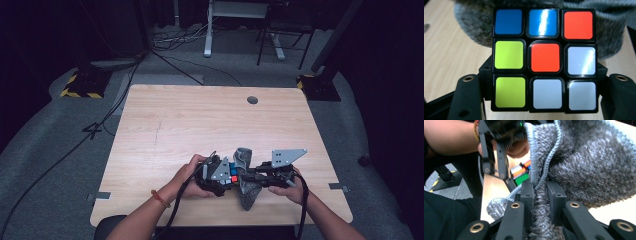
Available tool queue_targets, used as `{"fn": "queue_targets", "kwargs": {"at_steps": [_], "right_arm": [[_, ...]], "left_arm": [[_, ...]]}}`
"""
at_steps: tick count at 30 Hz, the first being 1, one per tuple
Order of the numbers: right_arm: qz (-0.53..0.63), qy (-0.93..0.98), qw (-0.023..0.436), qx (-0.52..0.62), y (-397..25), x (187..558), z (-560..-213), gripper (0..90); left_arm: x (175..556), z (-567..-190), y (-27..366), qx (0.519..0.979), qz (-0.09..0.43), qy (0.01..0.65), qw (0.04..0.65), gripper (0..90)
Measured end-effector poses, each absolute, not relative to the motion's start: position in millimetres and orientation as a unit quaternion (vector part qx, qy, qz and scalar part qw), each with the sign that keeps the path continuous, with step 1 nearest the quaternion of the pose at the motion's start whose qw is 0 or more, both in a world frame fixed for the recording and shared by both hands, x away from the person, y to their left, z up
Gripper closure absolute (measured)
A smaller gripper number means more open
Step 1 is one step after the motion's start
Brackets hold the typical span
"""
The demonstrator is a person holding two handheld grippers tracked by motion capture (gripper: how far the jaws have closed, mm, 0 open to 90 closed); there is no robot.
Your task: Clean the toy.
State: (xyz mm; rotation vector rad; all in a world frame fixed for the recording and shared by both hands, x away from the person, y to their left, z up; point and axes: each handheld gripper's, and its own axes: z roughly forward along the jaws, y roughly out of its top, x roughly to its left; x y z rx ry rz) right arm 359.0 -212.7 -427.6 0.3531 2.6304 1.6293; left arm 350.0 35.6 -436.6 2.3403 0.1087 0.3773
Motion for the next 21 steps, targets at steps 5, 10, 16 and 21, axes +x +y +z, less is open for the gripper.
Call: {"fn": "queue_targets", "kwargs": {"at_steps": [5,10,16,21], "right_arm": [[0.490,0.864,0.020,0.116,-210,360,-434,77.7],[0.496,0.862,0.019,0.102,-209,357,-432,77.7],[0.523,0.848,0.020,0.079,-207,349,-419,77.6],[0.540,0.838,0.021,0.078,-206,348,-416,77.6]], "left_arm": [[353,-434,41,0.912,0.150,0.054,0.378,33.1],[354,-434,41,0.913,0.150,0.052,0.375,33.2],[353,-439,35,0.919,0.145,0.047,0.363,33.2],[353,-443,31,0.920,0.138,0.047,0.363,33.2]]}}
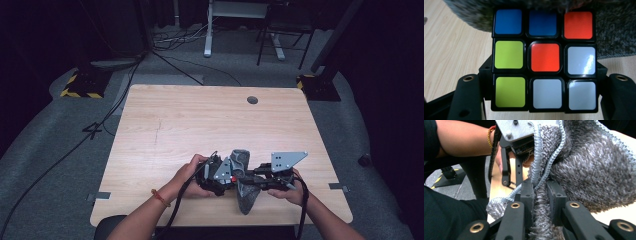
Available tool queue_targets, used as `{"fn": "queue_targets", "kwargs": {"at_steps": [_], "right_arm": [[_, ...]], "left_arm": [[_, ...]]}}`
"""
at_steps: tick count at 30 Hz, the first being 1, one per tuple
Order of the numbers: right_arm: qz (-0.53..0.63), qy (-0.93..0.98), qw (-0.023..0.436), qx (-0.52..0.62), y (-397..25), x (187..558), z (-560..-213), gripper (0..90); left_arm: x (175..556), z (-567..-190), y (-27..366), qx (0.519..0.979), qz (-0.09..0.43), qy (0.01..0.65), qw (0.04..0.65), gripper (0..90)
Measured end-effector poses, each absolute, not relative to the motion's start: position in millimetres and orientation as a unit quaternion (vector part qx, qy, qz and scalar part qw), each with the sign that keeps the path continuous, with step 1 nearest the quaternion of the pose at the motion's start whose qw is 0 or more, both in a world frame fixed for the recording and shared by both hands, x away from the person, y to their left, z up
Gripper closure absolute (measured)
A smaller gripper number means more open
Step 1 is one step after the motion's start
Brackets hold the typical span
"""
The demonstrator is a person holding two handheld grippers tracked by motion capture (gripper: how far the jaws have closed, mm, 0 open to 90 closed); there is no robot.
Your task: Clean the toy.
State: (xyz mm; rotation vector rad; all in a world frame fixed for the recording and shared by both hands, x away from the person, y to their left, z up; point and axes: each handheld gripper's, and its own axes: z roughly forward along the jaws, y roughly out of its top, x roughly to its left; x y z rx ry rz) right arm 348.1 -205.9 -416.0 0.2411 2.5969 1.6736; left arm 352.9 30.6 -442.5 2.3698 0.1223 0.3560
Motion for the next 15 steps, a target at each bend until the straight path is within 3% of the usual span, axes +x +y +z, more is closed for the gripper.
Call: {"fn": "queue_targets", "kwargs": {"at_steps": [5,15], "right_arm": [[0.539,0.836,0.035,0.098,-209,352,-417,77.6],[0.514,0.848,0.019,0.126,-215,365,-431,77.7]], "left_arm": [[350,-437,34,0.914,0.141,0.042,0.378,33.2],[348,-423,46,0.901,0.155,0.044,0.403,33.1]]}}
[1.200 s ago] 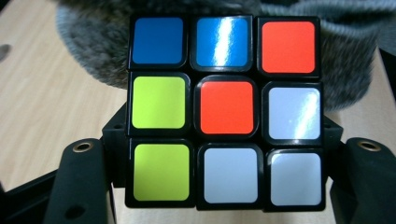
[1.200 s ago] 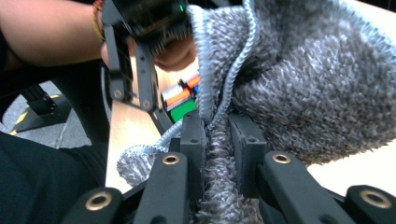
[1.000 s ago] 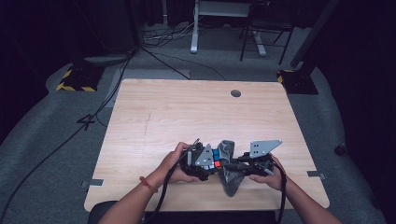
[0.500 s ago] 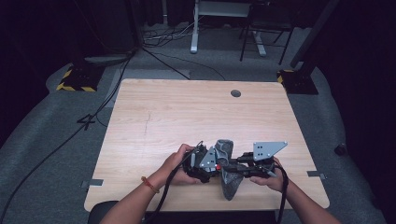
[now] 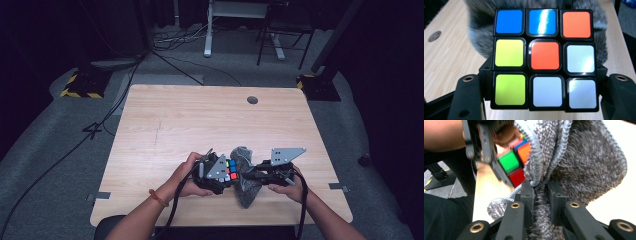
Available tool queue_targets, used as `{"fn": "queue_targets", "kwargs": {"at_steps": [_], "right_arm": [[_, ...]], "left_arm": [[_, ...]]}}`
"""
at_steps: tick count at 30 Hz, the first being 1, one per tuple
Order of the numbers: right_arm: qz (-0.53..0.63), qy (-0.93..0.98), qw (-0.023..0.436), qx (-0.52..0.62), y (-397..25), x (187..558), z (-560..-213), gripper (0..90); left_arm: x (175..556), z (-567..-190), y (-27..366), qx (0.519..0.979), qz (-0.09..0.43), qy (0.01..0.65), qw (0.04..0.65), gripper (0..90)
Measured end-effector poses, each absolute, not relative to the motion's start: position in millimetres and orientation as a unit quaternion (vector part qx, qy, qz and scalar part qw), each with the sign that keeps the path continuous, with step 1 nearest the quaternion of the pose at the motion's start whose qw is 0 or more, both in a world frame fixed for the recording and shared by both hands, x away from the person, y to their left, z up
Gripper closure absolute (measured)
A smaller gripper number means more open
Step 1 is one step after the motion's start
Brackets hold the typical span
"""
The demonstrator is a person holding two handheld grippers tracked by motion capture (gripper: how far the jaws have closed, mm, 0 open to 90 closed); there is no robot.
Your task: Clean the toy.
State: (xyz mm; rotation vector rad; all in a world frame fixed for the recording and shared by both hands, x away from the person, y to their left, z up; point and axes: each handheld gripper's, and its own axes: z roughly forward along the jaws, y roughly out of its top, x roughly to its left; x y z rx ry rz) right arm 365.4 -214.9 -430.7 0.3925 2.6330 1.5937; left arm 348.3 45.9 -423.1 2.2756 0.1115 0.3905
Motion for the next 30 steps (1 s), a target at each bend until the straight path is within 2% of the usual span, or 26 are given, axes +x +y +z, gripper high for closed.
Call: {"fn": "queue_targets", "kwargs": {"at_steps": [7,20,30], "right_arm": [[0.509,0.852,0.027,0.119,-214,363,-430,77.7],[0.536,0.839,0.036,0.085,-207,348,-414,77.8],[0.500,0.858,0.033,0.118,-211,360,-426,77.8]], "left_arm": [[349,-421,49,0.899,0.155,0.045,0.407,33.1],[346,-436,33,0.917,0.144,0.030,0.370,33.2],[346,-426,42,0.907,0.155,0.035,0.390,33.1]]}}
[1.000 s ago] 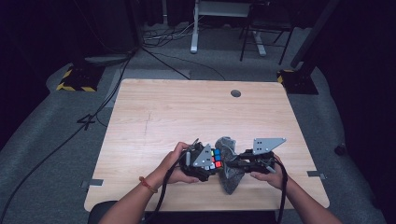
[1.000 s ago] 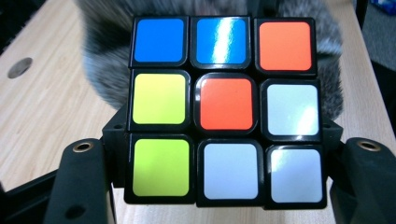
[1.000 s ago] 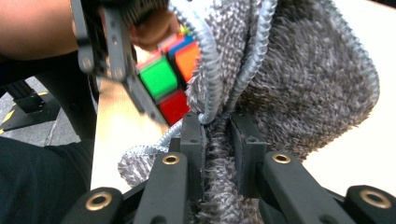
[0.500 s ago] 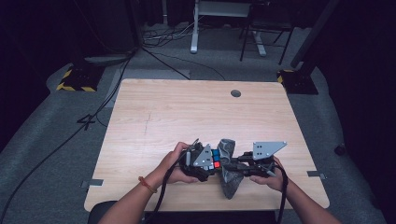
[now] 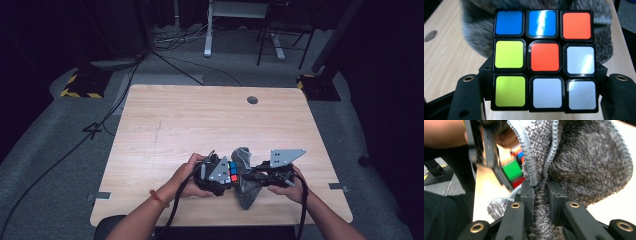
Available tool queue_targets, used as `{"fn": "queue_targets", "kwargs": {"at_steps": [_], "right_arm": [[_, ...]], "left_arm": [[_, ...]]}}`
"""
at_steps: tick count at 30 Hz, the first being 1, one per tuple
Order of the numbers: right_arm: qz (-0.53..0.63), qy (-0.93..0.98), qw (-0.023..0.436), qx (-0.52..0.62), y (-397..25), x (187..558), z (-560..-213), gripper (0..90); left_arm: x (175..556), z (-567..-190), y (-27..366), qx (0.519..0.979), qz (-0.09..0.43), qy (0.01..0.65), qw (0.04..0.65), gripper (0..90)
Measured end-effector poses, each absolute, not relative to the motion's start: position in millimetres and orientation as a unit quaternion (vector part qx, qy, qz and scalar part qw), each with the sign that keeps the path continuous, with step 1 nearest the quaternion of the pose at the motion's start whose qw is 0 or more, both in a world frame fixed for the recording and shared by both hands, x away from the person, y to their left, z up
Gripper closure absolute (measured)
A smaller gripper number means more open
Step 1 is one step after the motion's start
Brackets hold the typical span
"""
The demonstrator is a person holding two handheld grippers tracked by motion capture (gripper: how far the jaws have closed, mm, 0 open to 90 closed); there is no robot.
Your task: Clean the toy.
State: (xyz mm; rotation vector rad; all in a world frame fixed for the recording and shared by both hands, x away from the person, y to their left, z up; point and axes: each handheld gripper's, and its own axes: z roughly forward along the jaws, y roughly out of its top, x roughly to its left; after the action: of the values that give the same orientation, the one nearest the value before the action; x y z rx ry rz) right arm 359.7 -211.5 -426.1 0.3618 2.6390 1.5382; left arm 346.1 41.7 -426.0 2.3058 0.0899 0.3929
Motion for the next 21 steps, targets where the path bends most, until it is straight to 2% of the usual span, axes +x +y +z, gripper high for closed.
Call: {"fn": "queue_targets", "kwargs": {"at_steps": [11,21], "right_arm": [[0.504,0.857,0.006,0.109,-212,360,-428,77.7],[0.520,0.847,0.041,0.101,-207,351,-417,77.7]], "left_arm": [[350,-424,47,0.907,0.158,0.044,0.389,33.1],[345,-431,36,0.915,0.150,0.031,0.372,33.2]]}}
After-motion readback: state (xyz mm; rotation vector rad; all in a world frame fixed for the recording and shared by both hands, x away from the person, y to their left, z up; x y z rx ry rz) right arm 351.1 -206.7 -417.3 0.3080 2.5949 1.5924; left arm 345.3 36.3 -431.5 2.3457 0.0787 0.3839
